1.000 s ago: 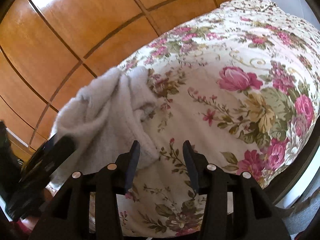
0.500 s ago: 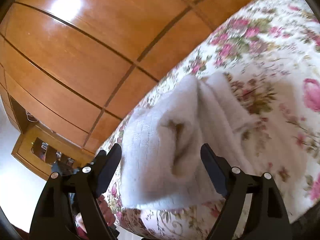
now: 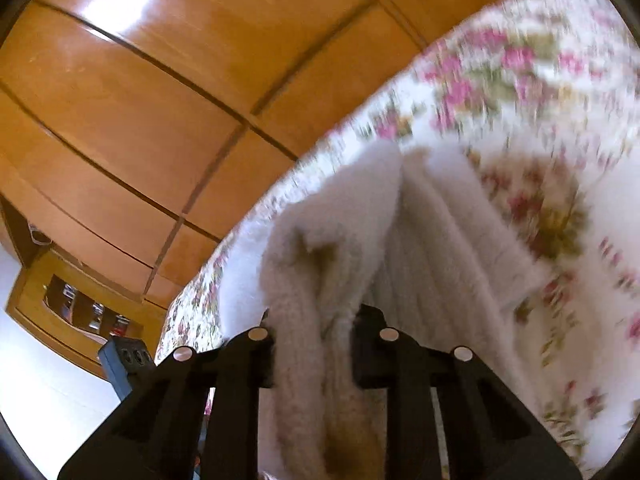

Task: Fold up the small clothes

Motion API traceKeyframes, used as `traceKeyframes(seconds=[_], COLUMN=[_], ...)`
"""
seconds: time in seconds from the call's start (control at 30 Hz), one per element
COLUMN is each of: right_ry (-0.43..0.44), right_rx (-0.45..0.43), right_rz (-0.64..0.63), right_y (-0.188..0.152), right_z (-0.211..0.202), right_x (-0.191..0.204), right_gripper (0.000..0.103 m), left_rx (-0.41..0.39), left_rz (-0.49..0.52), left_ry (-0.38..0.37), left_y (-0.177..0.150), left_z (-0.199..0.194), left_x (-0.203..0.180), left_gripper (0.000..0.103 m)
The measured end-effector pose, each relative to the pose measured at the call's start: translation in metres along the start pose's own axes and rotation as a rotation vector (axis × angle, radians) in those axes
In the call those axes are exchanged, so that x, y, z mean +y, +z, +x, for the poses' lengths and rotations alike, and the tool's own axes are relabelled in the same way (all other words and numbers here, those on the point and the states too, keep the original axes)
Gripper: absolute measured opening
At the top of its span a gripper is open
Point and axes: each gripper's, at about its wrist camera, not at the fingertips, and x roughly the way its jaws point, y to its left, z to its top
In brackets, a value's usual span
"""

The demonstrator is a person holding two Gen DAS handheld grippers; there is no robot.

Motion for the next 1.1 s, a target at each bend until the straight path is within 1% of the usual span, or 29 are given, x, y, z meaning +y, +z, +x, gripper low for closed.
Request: traceKeyframes(seconds=[0.1,0.17,0.23,0.3,0.33,0.4,0.43,0.47,0.5,0.53,0.57,0.63,0.7,0.73,0.77,0.8,0.83,0.93,0.97,1.0,1.03,1.07,1.1], right_ry=[-0.028,-0.066,-0.089,-0.086,-0.082,-0.056,-0.063,-0.091,-0.142,-0.177,-0.21,-0.241,-0.292,-0.305,-0.311,-0.318,-0.332,-0.402,-0.456,-0.47,-0.433,-0.376,-0.343], right_rx=[-0.024,-0.012,0.01,0.016,0.01,-0.01,-0.022,-0.05,-0.092,-0.123,-0.175,-0.209,-0.196,-0.176,-0.154,-0.132,-0.107,-0.064,-0.042,-0.033,-0.054,-0.093,-0.111], right_rz=[-0.066,-0.05,-0.001,0.025,0.028,0.036,0.034,0.019,-0.016,-0.049,-0.121,-0.224,-0.36,-0.408,-0.436,-0.444,-0.442,-0.408,-0.382,-0.35,-0.304,-0.26,-0.234], right_y=[-0.001,-0.003,-0.008,-0.019,-0.022,-0.028,-0.029,-0.028,-0.026,-0.024,-0.02,-0.012,-0.005,-0.003,-0.002,-0.001,0.001,0.004,0.002,0.002,0.0,-0.003,-0.004], right_z=[-0.014,-0.013,-0.007,-0.007,-0.008,-0.013,-0.018,-0.027,-0.038,-0.045,-0.056,-0.061,-0.052,-0.043,-0.032,-0.021,-0.008,0.023,0.032,0.036,0.035,0.028,0.023], right_x=[0.0,-0.014,-0.033,-0.049,-0.053,-0.059,-0.059,-0.056,-0.049,-0.041,-0.025,0.0,0.03,0.04,0.047,0.05,0.049,0.029,0.01,-0.006,-0.024,-0.038,-0.045], right_gripper=[0.019,0.019,0.019,0.025,0.027,0.035,0.036,0.039,0.044,0.044,0.044,0.044,0.044,0.042,0.037,0.031,0.028,0.018,0.008,0.008,0.008,0.007,0.007], left_rx=[0.0,0.008,0.018,0.021,0.016,0.008,0.007,0.007,0.008,0.007,0.004,-0.003,-0.005,-0.003,-0.002,-0.001,0.0,-0.002,0.0,0.008,0.014,0.012,0.006], left_rz=[0.09,0.115,0.135,0.166,0.18,0.191,0.188,0.182,0.179,0.179,0.182,0.182,0.179,0.178,0.178,0.181,0.184,0.191,0.187,0.175,0.163,0.145,0.136], left_ry=[0.026,0.036,0.051,0.061,0.065,0.069,0.067,0.066,0.067,0.068,0.073,0.08,0.083,0.084,0.085,0.089,0.091,0.095,0.092,0.08,0.065,0.05,0.048], left_y=[-0.003,-0.006,-0.011,-0.017,-0.021,-0.024,-0.024,-0.024,-0.024,-0.024,-0.025,-0.025,-0.027,-0.026,-0.026,-0.026,-0.026,-0.028,-0.028,-0.028,-0.028,-0.028,-0.027], left_z=[0.007,0.012,0.017,0.02,0.02,0.02,0.02,0.019,0.02,0.02,0.02,0.02,0.02,0.02,0.02,0.019,0.019,0.017,0.015,0.014,0.011,0.005,0.0], left_x=[-0.023,-0.033,-0.04,-0.045,-0.047,-0.045,-0.045,-0.044,-0.044,-0.045,-0.046,-0.047,-0.047,-0.047,-0.047,-0.048,-0.048,-0.049,-0.048,-0.047,-0.046,-0.046,-0.047], left_gripper=[0.083,0.083,0.083,0.083,0.083,0.083,0.083,0.083,0.083,0.083,0.083,0.083,0.083,0.083,0.083,0.083,0.083,0.083,0.083,0.083,0.083,0.083,0.083])
